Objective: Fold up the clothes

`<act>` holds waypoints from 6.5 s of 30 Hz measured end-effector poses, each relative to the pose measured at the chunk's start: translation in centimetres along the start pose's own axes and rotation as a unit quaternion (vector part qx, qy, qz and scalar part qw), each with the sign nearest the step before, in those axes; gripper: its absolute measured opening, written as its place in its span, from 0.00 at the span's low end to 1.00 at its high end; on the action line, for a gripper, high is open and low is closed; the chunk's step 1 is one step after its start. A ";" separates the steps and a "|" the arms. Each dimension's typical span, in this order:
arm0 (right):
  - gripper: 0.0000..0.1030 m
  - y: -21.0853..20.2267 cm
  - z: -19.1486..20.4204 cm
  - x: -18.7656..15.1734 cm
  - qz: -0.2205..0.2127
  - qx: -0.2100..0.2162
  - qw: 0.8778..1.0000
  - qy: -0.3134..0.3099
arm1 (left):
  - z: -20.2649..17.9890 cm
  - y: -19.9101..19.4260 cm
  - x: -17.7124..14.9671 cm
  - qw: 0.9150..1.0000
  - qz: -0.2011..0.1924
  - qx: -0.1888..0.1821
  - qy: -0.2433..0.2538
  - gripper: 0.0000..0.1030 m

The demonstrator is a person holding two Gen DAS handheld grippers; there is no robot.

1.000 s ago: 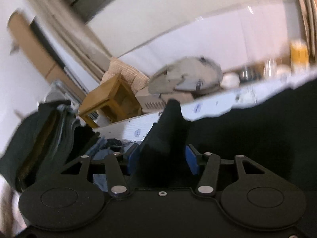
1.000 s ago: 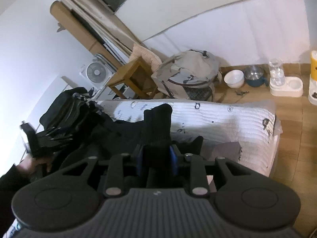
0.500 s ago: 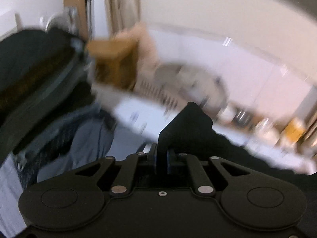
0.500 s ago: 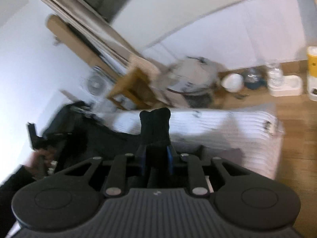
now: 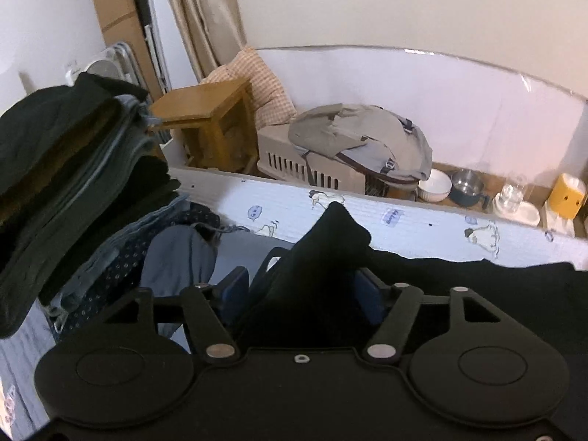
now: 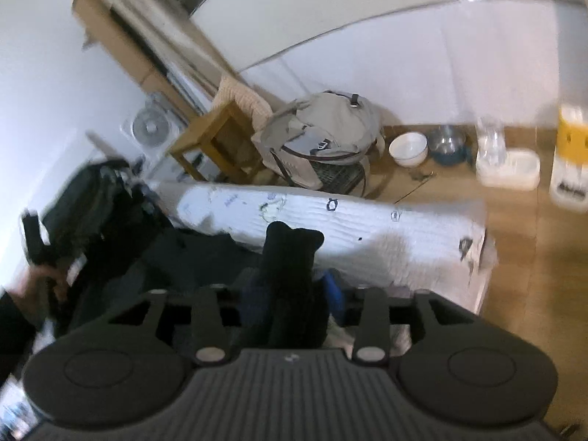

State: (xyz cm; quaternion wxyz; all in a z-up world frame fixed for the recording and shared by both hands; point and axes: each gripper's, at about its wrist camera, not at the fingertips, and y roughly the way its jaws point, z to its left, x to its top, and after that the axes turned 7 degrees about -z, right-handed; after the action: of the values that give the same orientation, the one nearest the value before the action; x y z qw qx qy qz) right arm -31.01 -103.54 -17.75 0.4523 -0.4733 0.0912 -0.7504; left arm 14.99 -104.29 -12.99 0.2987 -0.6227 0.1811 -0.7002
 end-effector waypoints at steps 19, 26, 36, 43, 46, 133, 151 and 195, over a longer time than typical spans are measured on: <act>0.22 0.9 -2.1 -0.5 -0.014 -0.022 1.000 0.016 | 2.0 3.3 -0.4 0.996 0.033 0.004 -0.085 0.29; 0.39 -2.9 -1.4 0.6 -0.046 -0.021 0.999 0.005 | 2.1 -4.1 0.0 0.993 -0.043 -0.008 -0.109 0.58; 0.42 -12.5 6.1 -6.2 -0.021 0.148 0.988 -0.026 | 0.4 -19.1 -8.3 0.957 -0.125 -0.148 -0.216 0.59; 0.43 -9.9 8.8 -11.5 0.064 0.140 0.985 -0.080 | -2.4 -16.7 -16.3 0.894 -0.110 -0.235 -0.366 0.64; 0.43 -9.2 8.7 -12.2 0.082 0.109 0.986 -0.097 | -1.0 -15.2 -17.1 0.893 -0.121 -0.217 -0.375 0.63; 0.45 -8.5 8.8 -12.5 0.106 0.098 0.984 -0.102 | 16.3 -17.5 -16.4 0.941 -0.132 0.003 -0.313 0.41; 0.45 -8.7 9.1 -12.3 0.106 0.109 0.984 -0.095 | 15.7 -17.2 -20.0 0.912 -0.137 -0.052 -0.383 0.16; 0.47 -6.8 8.4 -11.4 0.119 0.131 0.982 -0.066 | 1.3 -0.8 -2.3 0.990 -0.006 -0.139 0.012 0.41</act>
State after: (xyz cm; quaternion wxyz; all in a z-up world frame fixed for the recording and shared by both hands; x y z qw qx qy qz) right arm -26.73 -88.48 -16.60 0.6014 -0.4437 0.0175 -0.6642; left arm 16.18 -102.04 -14.01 0.2034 -0.6505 0.2765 -0.6775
